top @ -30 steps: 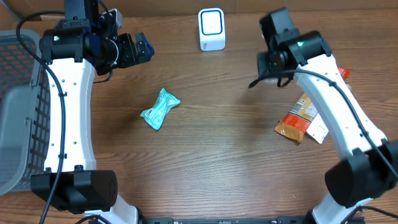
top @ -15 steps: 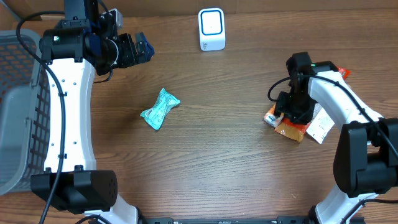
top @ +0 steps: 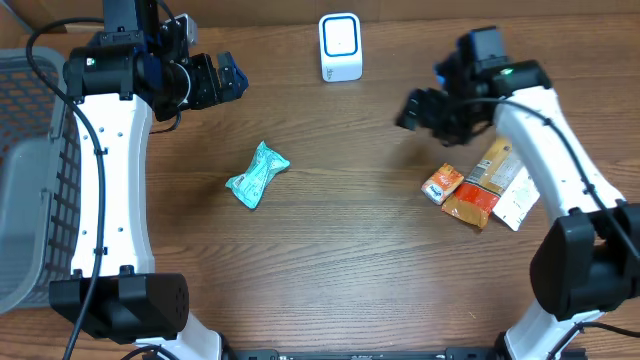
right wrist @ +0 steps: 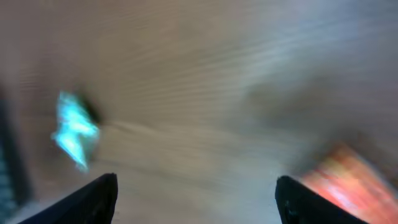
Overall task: Scan the item barcode
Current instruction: 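Grasp the mint-green snack bag with the right gripper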
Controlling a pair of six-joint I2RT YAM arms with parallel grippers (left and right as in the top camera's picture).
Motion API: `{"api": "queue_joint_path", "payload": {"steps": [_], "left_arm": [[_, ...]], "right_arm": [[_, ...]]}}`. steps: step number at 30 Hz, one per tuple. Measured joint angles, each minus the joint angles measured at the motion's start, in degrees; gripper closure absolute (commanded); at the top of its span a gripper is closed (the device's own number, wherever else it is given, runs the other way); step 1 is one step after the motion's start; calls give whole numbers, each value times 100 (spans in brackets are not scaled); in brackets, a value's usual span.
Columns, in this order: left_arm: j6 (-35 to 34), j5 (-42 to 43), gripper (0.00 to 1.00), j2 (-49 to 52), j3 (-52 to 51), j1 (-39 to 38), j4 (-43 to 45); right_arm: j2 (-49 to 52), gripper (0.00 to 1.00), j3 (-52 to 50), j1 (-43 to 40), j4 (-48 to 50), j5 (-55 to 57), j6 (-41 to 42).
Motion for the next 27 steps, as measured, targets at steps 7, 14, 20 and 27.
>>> {"api": "queue_joint_path", "payload": {"steps": [7, 14, 20, 27], "left_arm": [[0, 0, 0, 0, 0, 0, -2], [0, 0, 0, 0, 0, 0, -2], [0, 0, 0, 0, 0, 0, -2], [0, 0, 0, 0, 0, 0, -2]], "right_arm": [[181, 17, -579, 1414, 2361, -304, 564], [1255, 20, -225, 1956, 2892, -772, -39], [2284, 20, 1495, 1781, 1661, -973, -1064], [2809, 20, 2092, 1996, 1596, -1167, -1928]]}}
